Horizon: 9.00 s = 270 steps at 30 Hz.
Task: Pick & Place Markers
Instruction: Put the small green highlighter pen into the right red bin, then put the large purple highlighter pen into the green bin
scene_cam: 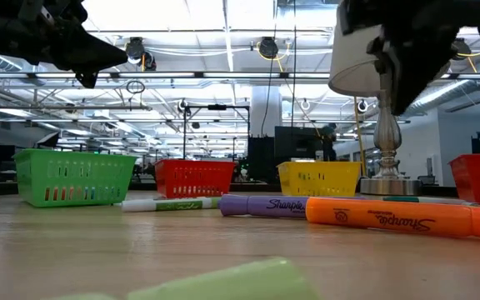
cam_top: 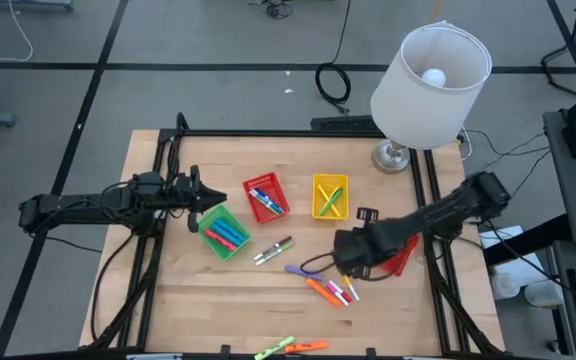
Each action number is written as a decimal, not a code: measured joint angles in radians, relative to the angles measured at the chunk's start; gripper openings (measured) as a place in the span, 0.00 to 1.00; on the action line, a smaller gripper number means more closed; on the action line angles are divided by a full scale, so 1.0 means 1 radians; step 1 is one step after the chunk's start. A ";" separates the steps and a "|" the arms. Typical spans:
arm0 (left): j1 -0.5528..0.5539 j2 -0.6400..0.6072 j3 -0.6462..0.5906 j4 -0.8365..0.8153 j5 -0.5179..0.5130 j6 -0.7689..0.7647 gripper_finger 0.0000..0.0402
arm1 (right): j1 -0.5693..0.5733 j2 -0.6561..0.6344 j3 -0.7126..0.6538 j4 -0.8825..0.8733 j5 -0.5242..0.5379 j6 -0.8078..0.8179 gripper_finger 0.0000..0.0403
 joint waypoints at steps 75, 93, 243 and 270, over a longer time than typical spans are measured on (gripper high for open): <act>0.000 0.000 0.000 -0.007 0.001 0.006 0.12 | -0.073 0.001 -0.102 0.233 -0.183 -0.468 0.05; 0.000 0.000 0.000 -0.007 0.001 0.002 0.12 | 0.161 -0.001 -0.023 -0.233 -0.252 -0.354 0.05; -0.418 1.807 1.379 -0.692 -0.065 -0.007 0.51 | 0.409 -1.394 -1.189 1.635 0.199 -0.895 0.00; -0.441 1.551 1.373 -0.917 -0.378 0.000 0.15 | 0.409 -1.394 -1.189 1.628 0.198 -0.895 0.00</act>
